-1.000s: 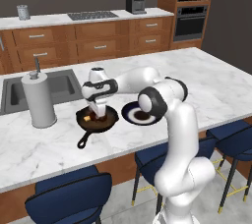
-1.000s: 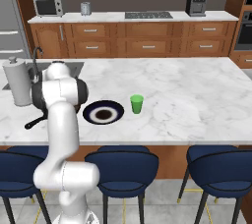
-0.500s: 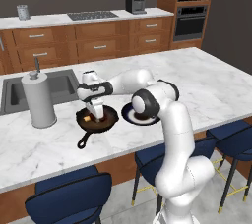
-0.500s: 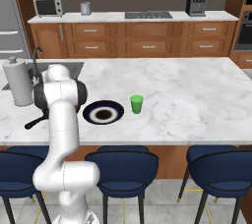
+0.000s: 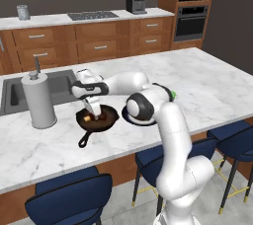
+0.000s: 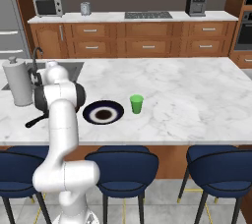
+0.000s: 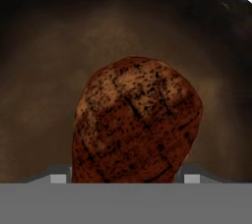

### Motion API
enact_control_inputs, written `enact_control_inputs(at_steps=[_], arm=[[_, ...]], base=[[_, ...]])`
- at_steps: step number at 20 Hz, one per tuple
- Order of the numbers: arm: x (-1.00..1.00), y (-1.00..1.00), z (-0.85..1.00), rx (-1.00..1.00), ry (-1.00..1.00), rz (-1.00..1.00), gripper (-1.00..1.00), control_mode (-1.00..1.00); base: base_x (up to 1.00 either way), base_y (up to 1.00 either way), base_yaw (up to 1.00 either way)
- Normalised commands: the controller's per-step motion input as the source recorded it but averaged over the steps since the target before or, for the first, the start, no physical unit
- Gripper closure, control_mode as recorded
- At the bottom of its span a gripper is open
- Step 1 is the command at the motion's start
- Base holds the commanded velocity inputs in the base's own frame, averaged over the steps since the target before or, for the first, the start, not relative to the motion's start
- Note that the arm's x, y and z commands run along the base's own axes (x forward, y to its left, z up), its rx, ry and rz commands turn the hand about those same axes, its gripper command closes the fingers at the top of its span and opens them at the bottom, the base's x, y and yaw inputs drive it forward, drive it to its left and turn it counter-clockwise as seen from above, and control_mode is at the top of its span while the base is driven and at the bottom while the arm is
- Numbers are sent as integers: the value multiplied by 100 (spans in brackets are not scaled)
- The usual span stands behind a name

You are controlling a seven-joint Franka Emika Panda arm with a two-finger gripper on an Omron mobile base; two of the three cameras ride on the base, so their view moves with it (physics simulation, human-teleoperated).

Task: Pick up the pan with the steak in it and place it on the dining table. Then place the steak on the plate.

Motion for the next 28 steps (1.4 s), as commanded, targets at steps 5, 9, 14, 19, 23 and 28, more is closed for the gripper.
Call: enact_control_inputs(at_steps=[5, 9, 14, 19, 23, 28], arm=[[-5, 0, 11, 1, -3, 0, 100, -100], [-17, -5, 46, 5, -10, -2, 100, -100], [-26, -13, 58, 3, -9, -5, 100, -100], [-41, -42, 53, 1, -12, -4, 100, -100], [-44, -64, 43, 0, -15, -3, 100, -100], [-27, -82, 20, 0, -18, -1, 100, -100]], base=[[0, 0, 0], [0, 0, 0], [0, 0, 0], [0, 0, 0], [0, 0, 0], [0, 0, 0]])
